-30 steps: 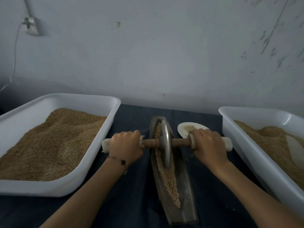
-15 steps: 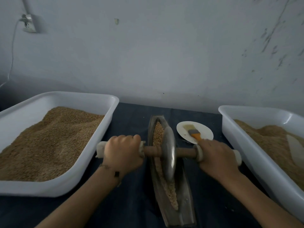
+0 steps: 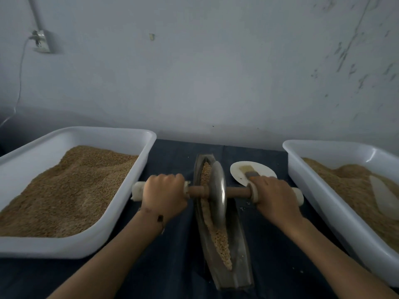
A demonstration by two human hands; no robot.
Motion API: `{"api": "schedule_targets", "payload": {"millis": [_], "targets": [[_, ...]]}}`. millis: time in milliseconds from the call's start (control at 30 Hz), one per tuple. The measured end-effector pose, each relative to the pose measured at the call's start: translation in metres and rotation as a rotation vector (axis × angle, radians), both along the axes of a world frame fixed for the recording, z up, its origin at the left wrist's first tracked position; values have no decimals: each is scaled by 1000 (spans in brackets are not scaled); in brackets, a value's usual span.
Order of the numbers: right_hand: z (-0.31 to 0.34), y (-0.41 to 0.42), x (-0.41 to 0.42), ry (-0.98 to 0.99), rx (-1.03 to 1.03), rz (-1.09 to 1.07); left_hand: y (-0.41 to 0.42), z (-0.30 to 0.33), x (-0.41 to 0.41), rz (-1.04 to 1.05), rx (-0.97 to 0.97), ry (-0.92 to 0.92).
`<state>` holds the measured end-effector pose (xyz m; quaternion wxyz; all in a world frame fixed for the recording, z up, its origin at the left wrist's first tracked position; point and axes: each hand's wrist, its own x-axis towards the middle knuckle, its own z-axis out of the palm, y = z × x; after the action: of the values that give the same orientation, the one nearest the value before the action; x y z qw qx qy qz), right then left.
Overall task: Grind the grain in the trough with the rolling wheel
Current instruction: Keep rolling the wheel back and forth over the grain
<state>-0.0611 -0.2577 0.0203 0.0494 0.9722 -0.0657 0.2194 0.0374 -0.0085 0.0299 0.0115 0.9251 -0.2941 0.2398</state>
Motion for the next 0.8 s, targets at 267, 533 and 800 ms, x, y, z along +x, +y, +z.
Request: {"api": "schedule_targets", "payload": {"millis": [267, 533, 800], "targets": [[3, 2, -66, -174, -31, 196, 32, 1, -58, -223, -94, -74], [-3, -11, 9, 66, -31, -43, 3, 3, 10, 9, 53, 103], [16, -6, 51, -2, -136, -50, -4, -7, 41, 87, -48, 234]]}}
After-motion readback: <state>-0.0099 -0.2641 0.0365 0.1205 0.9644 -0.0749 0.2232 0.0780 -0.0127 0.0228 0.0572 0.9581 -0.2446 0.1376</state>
